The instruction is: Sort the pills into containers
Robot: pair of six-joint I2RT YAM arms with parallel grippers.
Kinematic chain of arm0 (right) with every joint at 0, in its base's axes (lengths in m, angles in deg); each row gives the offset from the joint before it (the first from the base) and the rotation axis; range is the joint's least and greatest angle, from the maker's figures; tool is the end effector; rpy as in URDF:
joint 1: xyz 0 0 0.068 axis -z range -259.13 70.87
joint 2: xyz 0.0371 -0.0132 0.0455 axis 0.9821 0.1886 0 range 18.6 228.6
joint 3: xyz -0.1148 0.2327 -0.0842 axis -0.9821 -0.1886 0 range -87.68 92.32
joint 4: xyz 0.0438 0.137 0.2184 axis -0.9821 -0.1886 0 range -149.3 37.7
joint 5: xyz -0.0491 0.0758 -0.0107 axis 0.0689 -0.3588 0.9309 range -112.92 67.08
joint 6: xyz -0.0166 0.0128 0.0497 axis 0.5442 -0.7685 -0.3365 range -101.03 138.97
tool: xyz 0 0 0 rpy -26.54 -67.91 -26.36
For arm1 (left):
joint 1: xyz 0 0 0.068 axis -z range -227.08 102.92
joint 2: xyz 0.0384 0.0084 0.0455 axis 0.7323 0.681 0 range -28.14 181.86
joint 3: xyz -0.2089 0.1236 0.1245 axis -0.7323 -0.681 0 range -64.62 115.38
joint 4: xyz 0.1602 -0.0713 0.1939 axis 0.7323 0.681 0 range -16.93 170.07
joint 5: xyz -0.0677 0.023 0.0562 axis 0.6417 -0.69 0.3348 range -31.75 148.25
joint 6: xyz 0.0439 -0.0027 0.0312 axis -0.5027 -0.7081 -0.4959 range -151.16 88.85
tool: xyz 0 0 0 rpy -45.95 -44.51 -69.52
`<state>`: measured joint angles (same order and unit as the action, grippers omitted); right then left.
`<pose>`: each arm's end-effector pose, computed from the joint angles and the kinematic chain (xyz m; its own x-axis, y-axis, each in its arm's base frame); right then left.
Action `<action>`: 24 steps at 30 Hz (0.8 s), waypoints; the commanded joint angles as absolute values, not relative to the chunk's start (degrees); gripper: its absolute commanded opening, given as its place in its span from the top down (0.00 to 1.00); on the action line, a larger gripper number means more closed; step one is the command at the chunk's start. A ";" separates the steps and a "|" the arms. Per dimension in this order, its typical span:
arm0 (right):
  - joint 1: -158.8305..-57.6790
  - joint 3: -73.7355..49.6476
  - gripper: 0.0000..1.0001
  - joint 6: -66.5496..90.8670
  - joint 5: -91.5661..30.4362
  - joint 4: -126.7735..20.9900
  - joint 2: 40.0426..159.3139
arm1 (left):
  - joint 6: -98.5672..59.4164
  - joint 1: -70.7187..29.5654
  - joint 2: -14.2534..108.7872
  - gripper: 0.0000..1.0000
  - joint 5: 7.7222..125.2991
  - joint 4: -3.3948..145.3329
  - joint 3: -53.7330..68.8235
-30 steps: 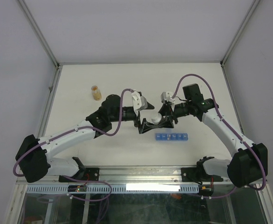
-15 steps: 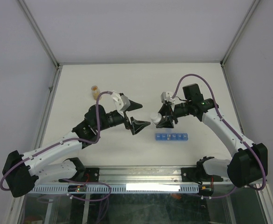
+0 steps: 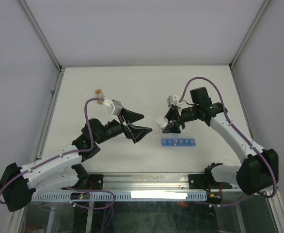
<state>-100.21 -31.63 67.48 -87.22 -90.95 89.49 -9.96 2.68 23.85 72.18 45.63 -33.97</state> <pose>0.2115 0.1159 0.2862 -0.0055 -0.3502 -0.9367 -0.9965 -0.0760 0.0343 0.1326 -0.1701 0.2998 -0.2596 -0.2363 -0.9363 0.8598 0.3849 -0.3355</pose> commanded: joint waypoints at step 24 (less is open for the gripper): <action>-100.09 -28.55 1.00 69.33 -91.34 -90.34 87.40 | 5.83 1.98 22.02 0.01 64.39 39.72 -31.40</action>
